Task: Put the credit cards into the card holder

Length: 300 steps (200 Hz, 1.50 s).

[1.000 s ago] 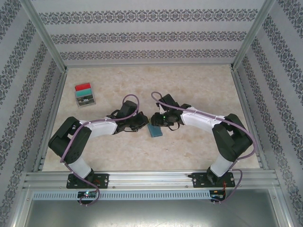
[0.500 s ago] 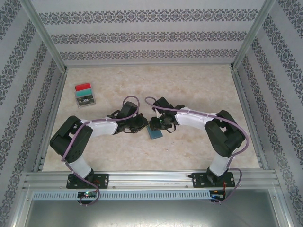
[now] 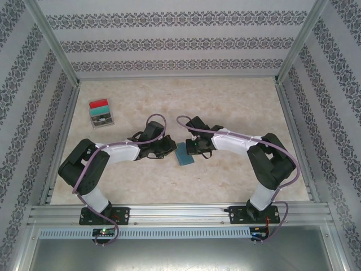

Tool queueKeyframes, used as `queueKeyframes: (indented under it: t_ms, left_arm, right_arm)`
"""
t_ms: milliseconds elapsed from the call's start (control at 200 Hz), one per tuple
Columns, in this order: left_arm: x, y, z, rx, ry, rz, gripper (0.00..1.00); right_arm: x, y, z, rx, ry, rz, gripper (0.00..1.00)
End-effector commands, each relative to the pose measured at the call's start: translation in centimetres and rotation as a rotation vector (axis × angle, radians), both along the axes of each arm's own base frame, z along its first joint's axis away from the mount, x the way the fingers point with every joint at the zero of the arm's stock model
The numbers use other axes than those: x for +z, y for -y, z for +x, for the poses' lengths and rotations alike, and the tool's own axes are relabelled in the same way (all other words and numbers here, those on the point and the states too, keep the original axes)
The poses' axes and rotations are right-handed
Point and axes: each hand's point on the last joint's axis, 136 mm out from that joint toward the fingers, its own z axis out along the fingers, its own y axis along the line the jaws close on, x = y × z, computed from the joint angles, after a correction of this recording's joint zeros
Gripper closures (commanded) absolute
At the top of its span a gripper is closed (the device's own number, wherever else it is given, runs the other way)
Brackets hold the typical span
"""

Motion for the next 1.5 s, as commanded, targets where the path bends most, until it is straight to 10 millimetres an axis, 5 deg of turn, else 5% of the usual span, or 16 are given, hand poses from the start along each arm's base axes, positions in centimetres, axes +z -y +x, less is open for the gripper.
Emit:
queueKeyframes:
  t_ms: [0,140,365,714,834,994,1174,1374,1494]
  left_arm:
    - [-0.3,-1.0,-0.6,-0.026,0.008,0.031,1.0]
    - [-0.6,-0.1,-1.1,-0.153,-0.013,0.062,1.0]
    - [-1.6,0.4,-1.5,-0.245,-0.067,0.101,0.98]
    - [-1.1,-1.3,-0.9,-0.185,-0.022,0.175,0.72]
    - [0.1,-1.4,-0.7,-0.167,0.013,0.164,0.6]
    - [3.1,-3.6,0.2,-0.082,0.098,0.199,0.49]
    - [8.3,-9.4,2.1,0.046,0.221,0.349,0.39]
    - [14.1,-20.2,3.9,0.262,0.298,0.526,0.13]
    - [15.9,-26.1,5.5,0.368,0.291,0.509,0.01]
  right_arm:
    - [-0.7,3.3,-0.6,-0.088,-0.037,-0.066,0.94]
    - [-1.0,4.2,-0.6,-0.109,-0.054,-0.08,0.82]
    - [-1.7,4.2,-0.9,-0.075,-0.085,-0.105,0.81]
    - [-3.3,6.6,-3.0,0.053,0.003,-0.4,0.77]
    - [-1.6,6.1,-2.0,0.013,0.067,-0.349,0.75]
    - [3.8,3.7,-0.1,-0.043,0.166,-0.097,0.63]
    - [9.4,2.7,1.5,-0.066,0.271,0.079,0.52]
    - [11.7,1.4,2.4,-0.076,0.275,0.224,0.45]
    - [11.8,0.0,2.4,-0.068,0.25,0.297,0.43]
